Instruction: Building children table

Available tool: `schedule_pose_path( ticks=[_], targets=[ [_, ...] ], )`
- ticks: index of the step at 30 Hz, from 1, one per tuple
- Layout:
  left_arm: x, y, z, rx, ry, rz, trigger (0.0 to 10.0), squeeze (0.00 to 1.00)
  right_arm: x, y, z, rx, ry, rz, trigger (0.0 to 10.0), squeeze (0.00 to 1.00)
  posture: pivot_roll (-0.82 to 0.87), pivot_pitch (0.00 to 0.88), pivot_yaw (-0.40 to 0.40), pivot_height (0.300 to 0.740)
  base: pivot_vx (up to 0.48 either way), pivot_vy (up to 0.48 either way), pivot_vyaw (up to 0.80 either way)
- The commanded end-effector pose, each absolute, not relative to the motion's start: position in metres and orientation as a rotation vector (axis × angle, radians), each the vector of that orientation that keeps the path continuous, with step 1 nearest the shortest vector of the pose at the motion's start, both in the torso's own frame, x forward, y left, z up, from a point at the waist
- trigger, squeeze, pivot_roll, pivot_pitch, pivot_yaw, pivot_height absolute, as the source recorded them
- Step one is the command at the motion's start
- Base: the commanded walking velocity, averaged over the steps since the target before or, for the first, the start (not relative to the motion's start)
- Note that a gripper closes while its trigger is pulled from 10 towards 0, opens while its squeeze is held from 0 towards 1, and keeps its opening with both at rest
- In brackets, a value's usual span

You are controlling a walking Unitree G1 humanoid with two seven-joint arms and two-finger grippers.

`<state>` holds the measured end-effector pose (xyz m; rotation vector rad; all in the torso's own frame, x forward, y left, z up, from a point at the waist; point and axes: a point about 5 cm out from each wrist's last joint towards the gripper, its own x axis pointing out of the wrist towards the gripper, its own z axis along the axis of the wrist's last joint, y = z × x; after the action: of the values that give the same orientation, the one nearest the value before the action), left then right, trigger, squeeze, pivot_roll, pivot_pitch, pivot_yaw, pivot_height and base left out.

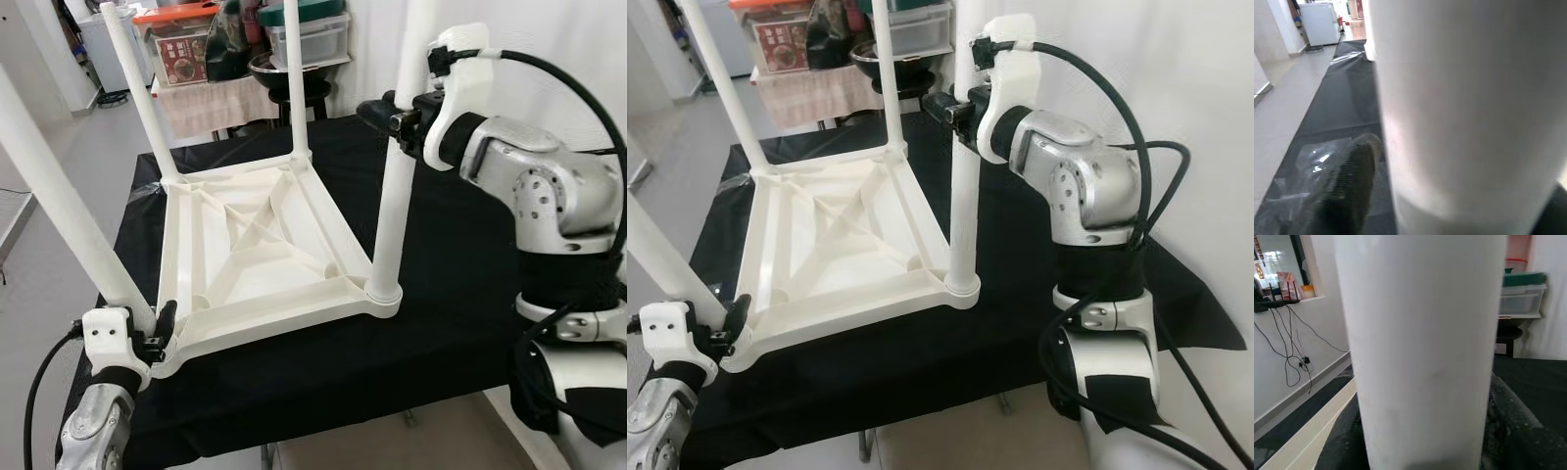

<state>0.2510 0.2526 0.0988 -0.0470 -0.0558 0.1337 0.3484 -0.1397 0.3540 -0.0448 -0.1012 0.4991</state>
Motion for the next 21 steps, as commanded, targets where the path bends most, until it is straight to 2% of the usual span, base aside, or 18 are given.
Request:
schedule_pose_path(
  ticks=[1, 10, 19, 21],
  targets=[
    [0.244, 0.262, 0.097, -0.055, -0.046, 0.184, 10.0, 1.00, 0.345, -0.138, 0.357, -0.023, -0.133, 0.528, 10.0, 1.00, -0.13, 0.022, 0.081, 0.740, 0.000, 0.000, 0.00],
    [0.235, 0.265, 0.093, -0.061, -0.024, 0.226, 10.0, 1.00, 0.334, -0.125, 0.354, 0.021, -0.203, 0.621, 10.0, 1.00, -0.12, 0.036, 0.093, 0.740, 0.000, 0.000, 0.00],
    [0.220, 0.258, 0.097, -0.071, -0.030, 0.228, 10.0, 1.00, 0.321, -0.125, 0.311, 0.093, -0.187, 0.649, 10.0, 1.00, -0.10, 0.053, 0.108, 0.740, 0.000, 0.000, 0.00],
    [0.209, 0.249, 0.105, -0.066, -0.042, 0.205, 10.0, 1.00, 0.309, -0.129, 0.272, 0.139, -0.126, 0.637, 10.0, 1.00, -0.09, 0.069, 0.121, 0.740, 0.000, 0.000, 0.00]
  ],
)
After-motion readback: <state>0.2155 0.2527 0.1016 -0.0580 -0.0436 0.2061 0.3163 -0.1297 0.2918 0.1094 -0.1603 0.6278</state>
